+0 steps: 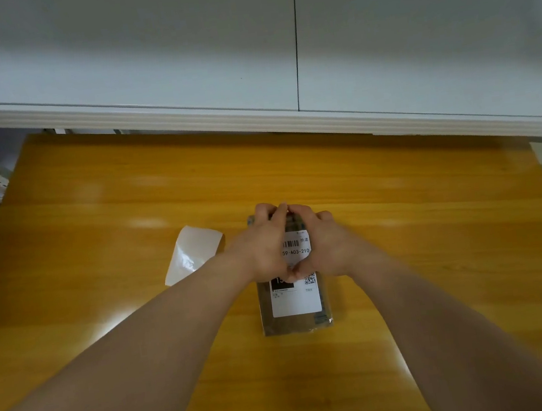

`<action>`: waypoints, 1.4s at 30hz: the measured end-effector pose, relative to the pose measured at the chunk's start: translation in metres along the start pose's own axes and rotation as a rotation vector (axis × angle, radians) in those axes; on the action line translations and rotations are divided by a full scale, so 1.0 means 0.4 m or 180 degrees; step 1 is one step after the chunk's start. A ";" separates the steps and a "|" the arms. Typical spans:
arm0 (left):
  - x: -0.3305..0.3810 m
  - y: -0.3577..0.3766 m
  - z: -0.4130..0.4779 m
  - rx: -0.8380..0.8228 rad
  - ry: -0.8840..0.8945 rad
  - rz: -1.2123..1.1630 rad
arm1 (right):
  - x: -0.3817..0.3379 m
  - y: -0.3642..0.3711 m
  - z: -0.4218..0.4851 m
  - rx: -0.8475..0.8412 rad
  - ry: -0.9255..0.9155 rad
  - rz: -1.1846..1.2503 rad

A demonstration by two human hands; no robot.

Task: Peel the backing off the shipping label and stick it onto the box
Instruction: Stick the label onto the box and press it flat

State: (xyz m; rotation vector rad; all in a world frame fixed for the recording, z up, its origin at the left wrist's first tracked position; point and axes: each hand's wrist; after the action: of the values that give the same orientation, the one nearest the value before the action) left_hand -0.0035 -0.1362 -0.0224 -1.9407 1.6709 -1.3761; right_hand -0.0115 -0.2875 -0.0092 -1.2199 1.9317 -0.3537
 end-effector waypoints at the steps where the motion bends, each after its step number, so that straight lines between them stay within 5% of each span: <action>1: 0.000 -0.001 0.002 0.0025 -0.0029 0.0007 | -0.001 0.001 0.000 0.0032 0.0007 0.0033; 13: 0.015 0.016 0.019 0.0693 -0.0592 -0.0602 | 0.007 0.039 0.039 0.0848 0.0186 0.0886; 27: 0.032 0.012 0.033 0.1112 -0.0969 -0.0887 | 0.007 0.068 0.071 0.1216 0.0546 0.1843; 31: 0.016 0.010 0.042 0.1072 -0.0951 -0.1118 | 0.004 0.045 0.055 0.0962 0.0486 0.2360; 35: 0.004 -0.011 0.041 0.0763 -0.0905 -0.1125 | 0.018 0.042 0.023 0.0361 0.0120 0.2093; 42: 0.013 -0.018 0.022 -0.0101 -0.0138 0.0271 | 0.025 0.063 0.005 -0.0049 0.0125 0.0969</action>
State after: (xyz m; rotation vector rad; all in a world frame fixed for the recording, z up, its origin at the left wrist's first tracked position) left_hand 0.0073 -0.1418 -0.0194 -1.8789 1.7441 -1.2755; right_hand -0.0279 -0.2832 -0.0307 -0.9145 2.1188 -0.2044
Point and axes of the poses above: each hand's wrist, its own z-axis towards the middle knuckle, its own y-axis out of the palm, x = y × z
